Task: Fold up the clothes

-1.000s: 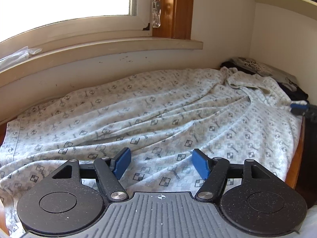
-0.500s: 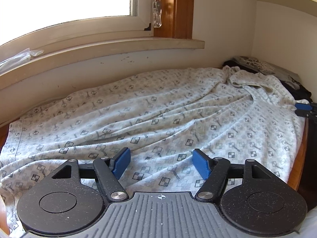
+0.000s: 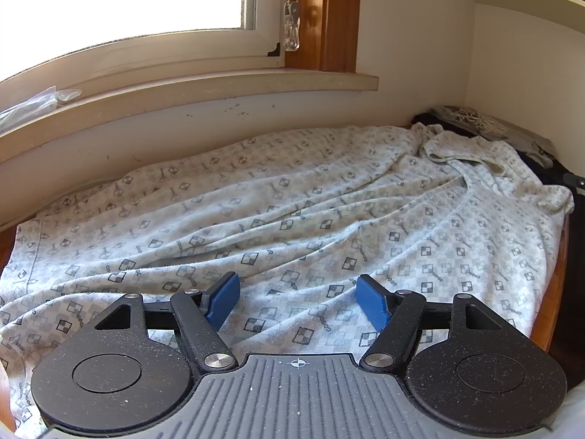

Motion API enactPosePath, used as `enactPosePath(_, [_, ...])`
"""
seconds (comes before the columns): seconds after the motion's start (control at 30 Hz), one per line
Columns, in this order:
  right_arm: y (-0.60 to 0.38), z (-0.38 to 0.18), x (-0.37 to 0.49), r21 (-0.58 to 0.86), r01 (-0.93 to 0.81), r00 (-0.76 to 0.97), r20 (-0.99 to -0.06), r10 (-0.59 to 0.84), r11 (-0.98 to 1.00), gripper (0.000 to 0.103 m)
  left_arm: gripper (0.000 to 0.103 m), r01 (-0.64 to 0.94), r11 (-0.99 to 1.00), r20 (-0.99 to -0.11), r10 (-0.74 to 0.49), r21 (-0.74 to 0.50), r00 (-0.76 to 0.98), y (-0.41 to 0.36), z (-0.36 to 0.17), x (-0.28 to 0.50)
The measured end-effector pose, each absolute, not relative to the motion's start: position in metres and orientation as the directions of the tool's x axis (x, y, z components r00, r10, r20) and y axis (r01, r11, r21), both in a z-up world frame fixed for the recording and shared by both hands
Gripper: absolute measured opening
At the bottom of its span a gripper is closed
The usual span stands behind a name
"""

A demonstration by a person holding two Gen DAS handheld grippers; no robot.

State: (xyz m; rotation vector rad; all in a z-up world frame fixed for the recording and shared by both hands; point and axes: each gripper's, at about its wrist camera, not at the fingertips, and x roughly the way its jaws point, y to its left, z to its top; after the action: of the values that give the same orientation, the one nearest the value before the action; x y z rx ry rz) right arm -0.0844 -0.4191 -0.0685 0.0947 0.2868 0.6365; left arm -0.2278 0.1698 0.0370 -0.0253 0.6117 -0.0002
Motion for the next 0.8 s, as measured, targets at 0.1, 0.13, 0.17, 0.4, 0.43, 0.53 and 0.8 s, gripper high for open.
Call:
enactPosePath(0.1, [-0.43, -0.071, -0.08, 0.211, -0.564, 0.759, -0.248, 0.602, 0.798, 0.05, 0.075, -0.007, 1.0, -0.575, -0.006, -0.021, 0.818, 0.169, 0.037, -0.228])
enactPosePath(0.13, [-0.433, -0.071, -0.078, 0.223, -0.561, 0.757, -0.253, 0.603, 0.797, 0.05, 0.075, -0.007, 1.0, -0.575, -0.005, -0.019, 0.818, 0.169, 0.037, -0.228])
enactPosePath(0.17, [-0.437, -0.072, -0.077, 0.235, -0.558, 0.754, -0.257, 0.604, 0.796, 0.05, 0.075, -0.009, 1.0, -0.576, -0.004, -0.018, 0.818, 0.168, 0.037, -0.228])
enactPosePath(0.4, [-0.4, -0.073, -0.087, 0.196, -0.622, 0.719, -0.239, 0.652, 0.758, 0.051, 0.077, -0.041, 0.999, -0.588, 0.05, 0.029, 0.807, 0.159, 0.04, -0.219])
enactPosePath(0.43, [-0.395, -0.073, -0.089, 0.185, -0.632, 0.717, -0.228, 0.659, 0.752, 0.051, 0.076, -0.035, 0.999, -0.589, 0.051, 0.04, 0.807, 0.154, 0.043, -0.213])
enactPosePath(0.53, [-0.379, -0.072, -0.095, 0.149, -0.662, 0.706, -0.204, 0.678, 0.734, 0.051, 0.071, 0.002, 0.998, -0.562, 0.032, 0.06, 0.827, 0.132, 0.054, -0.195])
enactPosePath(0.8, [-0.354, -0.075, -0.108, -0.002, -0.624, 0.769, -0.178, 0.614, 0.782, 0.051, 0.046, 0.109, 0.946, -0.486, -0.254, -0.306, 0.836, 0.064, 0.078, -0.103])
